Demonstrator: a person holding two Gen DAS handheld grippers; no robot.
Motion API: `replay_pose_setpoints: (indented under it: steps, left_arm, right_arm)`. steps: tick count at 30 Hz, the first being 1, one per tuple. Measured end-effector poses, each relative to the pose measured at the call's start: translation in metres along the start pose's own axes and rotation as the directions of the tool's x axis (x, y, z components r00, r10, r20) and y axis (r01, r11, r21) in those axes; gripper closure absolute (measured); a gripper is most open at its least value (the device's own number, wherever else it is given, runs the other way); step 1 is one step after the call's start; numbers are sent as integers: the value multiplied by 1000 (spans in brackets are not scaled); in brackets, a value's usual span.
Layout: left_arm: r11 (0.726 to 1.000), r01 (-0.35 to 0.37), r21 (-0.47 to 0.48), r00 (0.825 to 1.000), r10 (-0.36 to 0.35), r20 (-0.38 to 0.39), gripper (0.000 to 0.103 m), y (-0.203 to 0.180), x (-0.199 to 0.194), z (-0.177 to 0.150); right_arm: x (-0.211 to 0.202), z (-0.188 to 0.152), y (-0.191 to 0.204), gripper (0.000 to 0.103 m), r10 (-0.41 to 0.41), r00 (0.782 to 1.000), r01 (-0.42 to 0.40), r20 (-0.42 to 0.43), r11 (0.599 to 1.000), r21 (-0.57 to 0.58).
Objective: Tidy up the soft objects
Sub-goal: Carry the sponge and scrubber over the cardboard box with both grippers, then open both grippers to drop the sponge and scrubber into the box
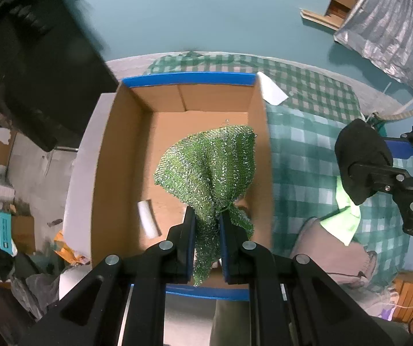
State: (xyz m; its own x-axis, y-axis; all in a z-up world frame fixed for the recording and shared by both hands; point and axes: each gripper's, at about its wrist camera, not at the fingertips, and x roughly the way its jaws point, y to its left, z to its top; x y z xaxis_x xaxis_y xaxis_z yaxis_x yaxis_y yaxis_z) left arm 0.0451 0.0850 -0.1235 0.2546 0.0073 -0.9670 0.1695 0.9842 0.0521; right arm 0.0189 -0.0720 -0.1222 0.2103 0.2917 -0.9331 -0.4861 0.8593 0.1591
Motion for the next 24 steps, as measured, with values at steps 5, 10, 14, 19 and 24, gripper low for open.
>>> replay_pose_setpoints:
  steps: [5, 10, 14, 19, 24]
  left_arm:
    - [999, -12, -30, 1000, 12, -5, 88, 21, 2, -1]
    - [998, -24, -63, 1000, 23, -14, 88, 42, 7, -2]
    - [996, -32, -84, 999, 30, -26, 88, 57, 13, -3]
    - [994, -36, -104, 998, 30, -51, 88, 74, 25, -5]
    - [992, -40, -118, 996, 30, -84, 88, 84, 39, -6]
  right_arm:
    - [9, 17, 17, 66, 14, 1000, -14, -5, 999, -35]
    - [21, 35, 37, 66, 27, 1000, -28, -15, 997, -65]
    - [32, 47, 48, 65, 32, 999, -34, -27, 996, -83]
    - [49, 58, 59, 65, 33, 998, -38, -49, 995, -97]
    - [70, 68, 67, 65, 45, 995, -53, -86, 994, -91]
